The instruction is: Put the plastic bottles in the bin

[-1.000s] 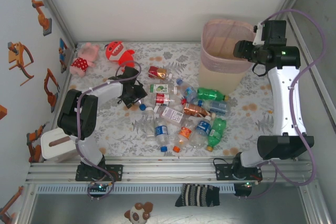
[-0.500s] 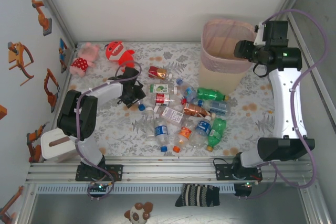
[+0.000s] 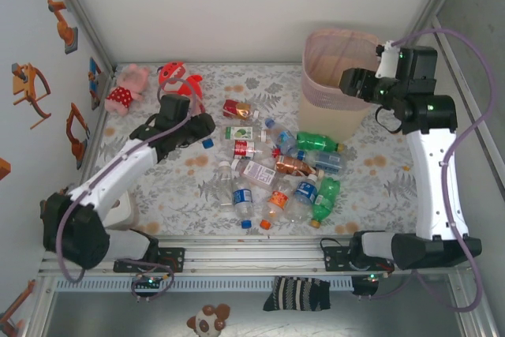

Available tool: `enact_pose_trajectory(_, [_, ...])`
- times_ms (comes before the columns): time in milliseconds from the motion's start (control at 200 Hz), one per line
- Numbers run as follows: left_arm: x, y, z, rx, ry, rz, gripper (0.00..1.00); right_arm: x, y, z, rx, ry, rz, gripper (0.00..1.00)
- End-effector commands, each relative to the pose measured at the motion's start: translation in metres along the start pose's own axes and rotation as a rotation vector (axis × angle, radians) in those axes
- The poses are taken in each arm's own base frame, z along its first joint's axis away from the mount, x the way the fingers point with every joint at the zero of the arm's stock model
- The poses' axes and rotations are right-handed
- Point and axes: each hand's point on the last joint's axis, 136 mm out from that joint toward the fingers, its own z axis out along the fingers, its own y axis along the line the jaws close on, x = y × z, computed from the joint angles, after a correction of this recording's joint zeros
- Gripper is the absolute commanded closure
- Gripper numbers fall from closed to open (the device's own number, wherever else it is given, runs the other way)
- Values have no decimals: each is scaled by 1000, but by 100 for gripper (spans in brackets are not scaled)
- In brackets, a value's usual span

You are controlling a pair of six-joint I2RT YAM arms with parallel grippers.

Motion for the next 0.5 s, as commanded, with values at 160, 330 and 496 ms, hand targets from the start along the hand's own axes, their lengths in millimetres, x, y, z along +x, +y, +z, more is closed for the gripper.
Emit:
enact_pose_trajectory(160, [2, -102, -87, 567, -106, 310, 52, 3, 86, -26, -341, -113, -54, 30])
enact_pose_trajectory(330, [18, -146, -145, 865, -131, 455, 56, 16, 133, -43, -540, -148, -95, 31])
enact_pose_trajectory(496, [34, -179, -190, 1106, -135, 554, 57, 26, 183, -72, -785, -198, -170, 30])
